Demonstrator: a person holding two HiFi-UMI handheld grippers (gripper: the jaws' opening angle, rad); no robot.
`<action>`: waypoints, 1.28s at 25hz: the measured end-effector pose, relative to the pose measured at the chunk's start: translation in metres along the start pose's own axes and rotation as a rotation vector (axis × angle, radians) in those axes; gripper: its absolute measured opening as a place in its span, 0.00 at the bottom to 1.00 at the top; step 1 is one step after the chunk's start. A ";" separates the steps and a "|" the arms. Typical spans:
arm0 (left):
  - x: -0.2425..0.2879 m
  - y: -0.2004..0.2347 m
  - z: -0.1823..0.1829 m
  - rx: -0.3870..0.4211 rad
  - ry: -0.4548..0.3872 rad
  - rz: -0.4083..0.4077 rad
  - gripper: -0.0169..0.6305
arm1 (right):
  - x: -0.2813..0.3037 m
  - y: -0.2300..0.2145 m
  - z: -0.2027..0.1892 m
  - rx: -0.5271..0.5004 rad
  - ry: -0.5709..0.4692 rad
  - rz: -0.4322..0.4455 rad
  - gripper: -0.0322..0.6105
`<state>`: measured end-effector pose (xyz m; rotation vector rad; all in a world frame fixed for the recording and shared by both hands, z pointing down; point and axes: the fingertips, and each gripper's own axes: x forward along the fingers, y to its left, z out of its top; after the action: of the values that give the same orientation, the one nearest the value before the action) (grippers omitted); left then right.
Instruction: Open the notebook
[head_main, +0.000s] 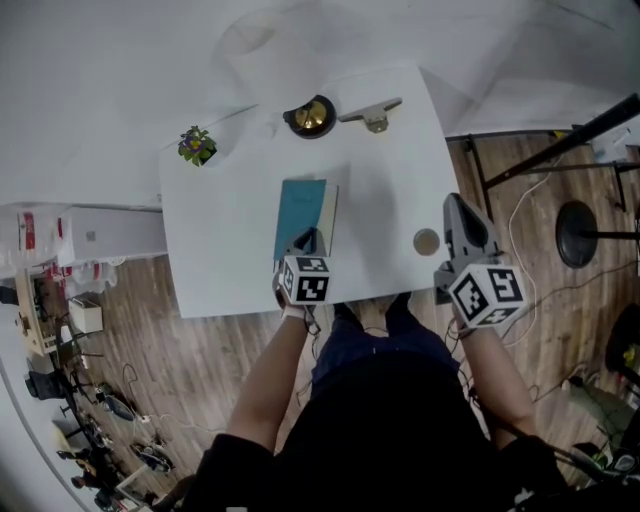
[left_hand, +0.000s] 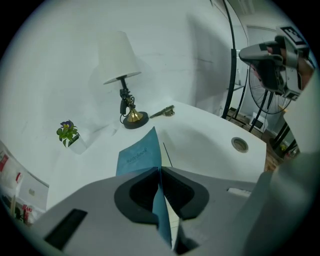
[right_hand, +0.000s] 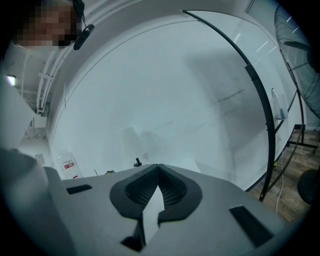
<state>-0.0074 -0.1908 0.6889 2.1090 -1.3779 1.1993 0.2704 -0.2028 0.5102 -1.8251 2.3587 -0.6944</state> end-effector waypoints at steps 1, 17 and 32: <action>-0.004 0.004 0.002 -0.009 -0.011 -0.007 0.06 | 0.001 0.002 0.000 0.000 -0.001 0.002 0.06; -0.065 0.108 0.013 -0.233 -0.168 -0.149 0.05 | 0.025 0.075 0.003 -0.027 -0.015 0.045 0.06; -0.046 0.220 -0.030 -0.465 -0.249 -0.277 0.08 | 0.038 0.134 0.009 -0.085 -0.042 -0.034 0.06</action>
<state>-0.2205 -0.2468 0.6358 2.0594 -1.2562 0.4642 0.1421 -0.2160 0.4568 -1.8982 2.3704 -0.5615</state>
